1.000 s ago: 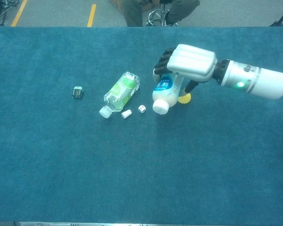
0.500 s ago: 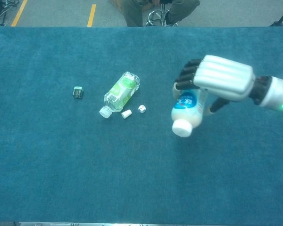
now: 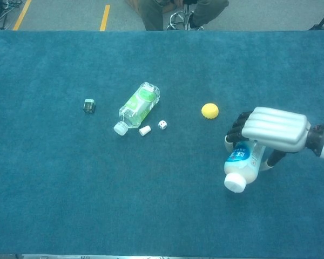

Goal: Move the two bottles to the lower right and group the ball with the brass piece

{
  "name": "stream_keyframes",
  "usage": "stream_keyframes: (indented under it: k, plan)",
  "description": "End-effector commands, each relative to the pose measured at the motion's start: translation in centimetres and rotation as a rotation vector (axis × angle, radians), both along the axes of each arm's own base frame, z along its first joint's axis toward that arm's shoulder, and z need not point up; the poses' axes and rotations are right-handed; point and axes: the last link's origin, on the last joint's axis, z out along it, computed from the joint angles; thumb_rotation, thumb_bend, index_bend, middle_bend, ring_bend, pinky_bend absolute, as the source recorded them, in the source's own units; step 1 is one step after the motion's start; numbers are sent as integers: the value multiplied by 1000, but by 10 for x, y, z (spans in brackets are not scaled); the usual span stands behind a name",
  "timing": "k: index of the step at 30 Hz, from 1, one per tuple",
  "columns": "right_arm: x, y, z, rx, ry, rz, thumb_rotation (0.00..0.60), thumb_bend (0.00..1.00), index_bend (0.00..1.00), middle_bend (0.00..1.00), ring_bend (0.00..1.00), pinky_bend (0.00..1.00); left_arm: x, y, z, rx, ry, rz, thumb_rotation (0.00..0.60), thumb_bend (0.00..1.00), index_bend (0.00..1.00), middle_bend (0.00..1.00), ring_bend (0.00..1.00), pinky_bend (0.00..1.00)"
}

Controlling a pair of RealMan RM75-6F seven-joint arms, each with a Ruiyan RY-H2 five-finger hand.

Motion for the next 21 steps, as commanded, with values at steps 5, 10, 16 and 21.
stream_keyframes:
  k: [5, 10, 16, 21]
  plan:
    - [2, 3, 3, 50, 50, 5, 600, 17, 480, 500, 382, 511, -2, -2, 1, 5, -5, 3, 600, 18, 303, 167, 149, 408]
    - [6, 3, 7, 64, 96, 3, 600, 0, 208, 260, 216, 404, -3, -2, 0, 4, -7, 1, 600, 19, 303, 167, 149, 408]
    - [13, 2, 11, 64, 100, 15, 600, 0, 79, 130, 174, 375, -3, -3, 2, 9, -7, 5, 600, 19, 303, 167, 149, 408]
    - [31, -4, 19, 17, 70, 98, 600, 0, 67, 126, 171, 360, -4, -4, 3, 12, -6, 8, 600, 19, 303, 167, 149, 408]
